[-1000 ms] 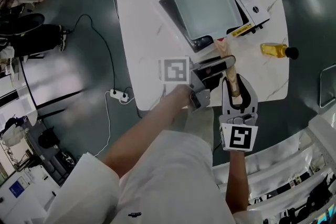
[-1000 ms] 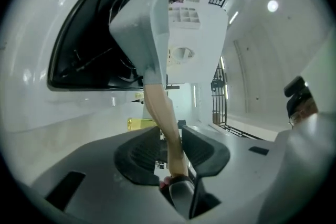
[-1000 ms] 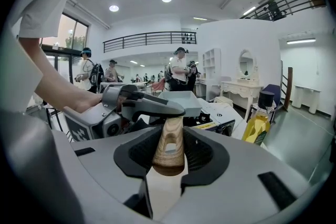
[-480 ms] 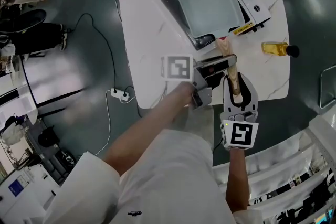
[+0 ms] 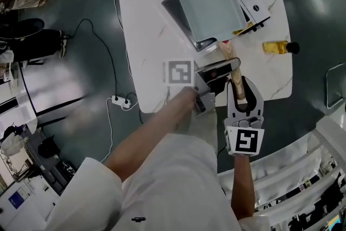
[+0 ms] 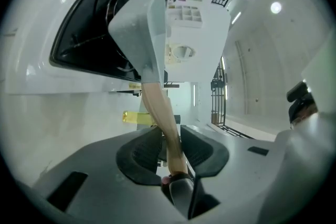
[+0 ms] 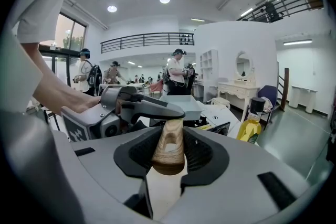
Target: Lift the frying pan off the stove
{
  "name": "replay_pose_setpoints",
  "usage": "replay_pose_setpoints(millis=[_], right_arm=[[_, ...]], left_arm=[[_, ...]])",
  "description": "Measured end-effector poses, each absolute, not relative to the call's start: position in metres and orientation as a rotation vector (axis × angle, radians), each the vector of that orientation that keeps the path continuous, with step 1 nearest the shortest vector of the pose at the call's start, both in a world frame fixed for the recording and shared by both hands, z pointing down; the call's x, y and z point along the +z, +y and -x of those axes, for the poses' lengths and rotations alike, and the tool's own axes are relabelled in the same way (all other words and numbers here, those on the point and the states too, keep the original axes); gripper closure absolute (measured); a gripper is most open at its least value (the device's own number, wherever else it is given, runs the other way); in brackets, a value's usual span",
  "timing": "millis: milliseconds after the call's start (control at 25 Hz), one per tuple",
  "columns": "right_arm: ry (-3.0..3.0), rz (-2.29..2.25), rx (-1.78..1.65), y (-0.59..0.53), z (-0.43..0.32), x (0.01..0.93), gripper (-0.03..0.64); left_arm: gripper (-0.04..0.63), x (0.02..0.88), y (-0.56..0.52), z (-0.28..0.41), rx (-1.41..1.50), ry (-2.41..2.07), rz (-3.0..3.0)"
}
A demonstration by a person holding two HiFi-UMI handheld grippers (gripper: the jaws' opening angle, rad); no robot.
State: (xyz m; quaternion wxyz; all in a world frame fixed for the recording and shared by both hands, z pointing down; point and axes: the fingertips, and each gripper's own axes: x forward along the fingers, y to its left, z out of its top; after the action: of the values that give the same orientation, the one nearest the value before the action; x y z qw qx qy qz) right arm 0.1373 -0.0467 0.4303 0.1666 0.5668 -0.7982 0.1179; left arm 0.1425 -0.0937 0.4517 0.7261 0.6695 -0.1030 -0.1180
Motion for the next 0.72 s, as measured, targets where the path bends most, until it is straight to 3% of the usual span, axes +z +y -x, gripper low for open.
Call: replay_pose_setpoints(millis=[720], right_arm=[[-2.330, -1.661, 0.223, -0.021, -0.114, 0.332, 0.502]], left_arm=[[0.483, 0.353, -0.068, -0.120, -0.298, -0.216, -1.563]])
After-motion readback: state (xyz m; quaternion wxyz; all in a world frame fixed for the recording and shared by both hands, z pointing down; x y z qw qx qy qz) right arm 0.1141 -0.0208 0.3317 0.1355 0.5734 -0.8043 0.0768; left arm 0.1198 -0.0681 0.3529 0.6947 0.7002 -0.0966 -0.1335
